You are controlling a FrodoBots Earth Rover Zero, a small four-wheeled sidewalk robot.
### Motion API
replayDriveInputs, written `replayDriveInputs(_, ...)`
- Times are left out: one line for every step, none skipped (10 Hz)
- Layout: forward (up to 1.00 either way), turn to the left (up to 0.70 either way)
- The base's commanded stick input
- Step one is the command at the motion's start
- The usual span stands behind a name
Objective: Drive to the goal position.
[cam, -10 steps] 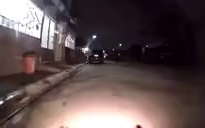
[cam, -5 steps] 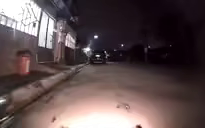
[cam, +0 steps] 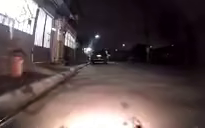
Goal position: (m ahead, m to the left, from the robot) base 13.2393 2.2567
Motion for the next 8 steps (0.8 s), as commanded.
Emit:
replayDriveInputs(0.7,-0.02)
replayDriveInputs(0.7,-0.32)
replayDriveInputs(0.7,-0.35)
replayDriveInputs(0.7,-0.35)
replayDriveInputs(0.7,-0.32)
replayDriveInputs(0.7,-0.06)
replayDriveInputs(0.7,0.0)
replayDriveInputs(0.7,0.0)
